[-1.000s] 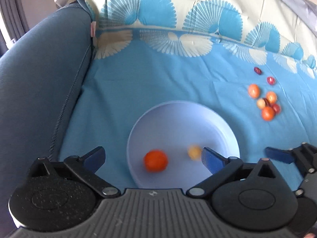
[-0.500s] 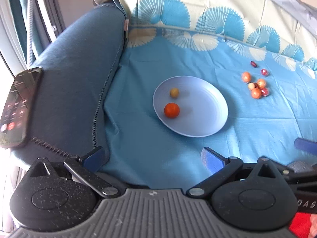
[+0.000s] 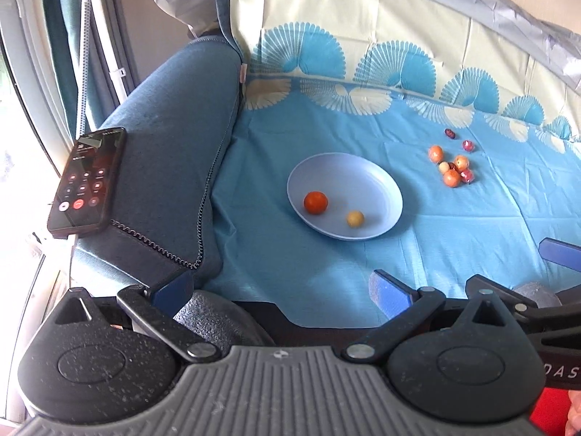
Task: Organize fruits
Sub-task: 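Lift both tools back from the plate, then grasp a mandarin with the left tool while the right tool grasps a wrapped red fruit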
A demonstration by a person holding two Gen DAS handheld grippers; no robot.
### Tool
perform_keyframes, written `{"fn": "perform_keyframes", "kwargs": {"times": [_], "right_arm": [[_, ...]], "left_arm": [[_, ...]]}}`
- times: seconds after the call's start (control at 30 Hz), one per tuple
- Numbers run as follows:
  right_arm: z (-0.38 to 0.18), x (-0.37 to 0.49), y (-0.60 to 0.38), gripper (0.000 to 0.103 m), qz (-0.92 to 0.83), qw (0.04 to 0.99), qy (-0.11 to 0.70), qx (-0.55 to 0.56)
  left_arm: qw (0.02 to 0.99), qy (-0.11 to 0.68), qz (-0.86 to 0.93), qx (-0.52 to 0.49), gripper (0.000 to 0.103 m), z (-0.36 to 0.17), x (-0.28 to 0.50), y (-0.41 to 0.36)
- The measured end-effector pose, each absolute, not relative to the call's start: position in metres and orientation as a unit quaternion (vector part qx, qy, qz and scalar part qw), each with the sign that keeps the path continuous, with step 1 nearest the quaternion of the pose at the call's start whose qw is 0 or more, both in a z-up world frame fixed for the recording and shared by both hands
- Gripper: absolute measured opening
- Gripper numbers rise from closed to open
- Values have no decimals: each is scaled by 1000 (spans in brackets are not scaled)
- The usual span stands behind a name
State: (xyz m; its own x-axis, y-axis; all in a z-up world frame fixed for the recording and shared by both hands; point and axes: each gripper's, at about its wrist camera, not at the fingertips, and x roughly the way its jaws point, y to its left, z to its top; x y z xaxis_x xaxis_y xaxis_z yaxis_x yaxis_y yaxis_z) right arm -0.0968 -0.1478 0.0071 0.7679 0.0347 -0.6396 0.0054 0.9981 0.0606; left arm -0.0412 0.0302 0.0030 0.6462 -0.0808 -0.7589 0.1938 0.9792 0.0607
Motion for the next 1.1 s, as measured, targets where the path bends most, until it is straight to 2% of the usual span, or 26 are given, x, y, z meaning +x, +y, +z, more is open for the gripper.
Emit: {"fn": "perform_keyframes", "kwargs": {"times": [0.73, 1.1], "right_arm": [[18, -116, -150, 102, -9, 948, 316, 34], [3, -109, -194, 102, -48, 943, 319, 82]], "left_arm": [[911, 397, -87, 68, 103, 16, -55, 23], [892, 433, -101, 79, 103, 3, -36, -7]]}}
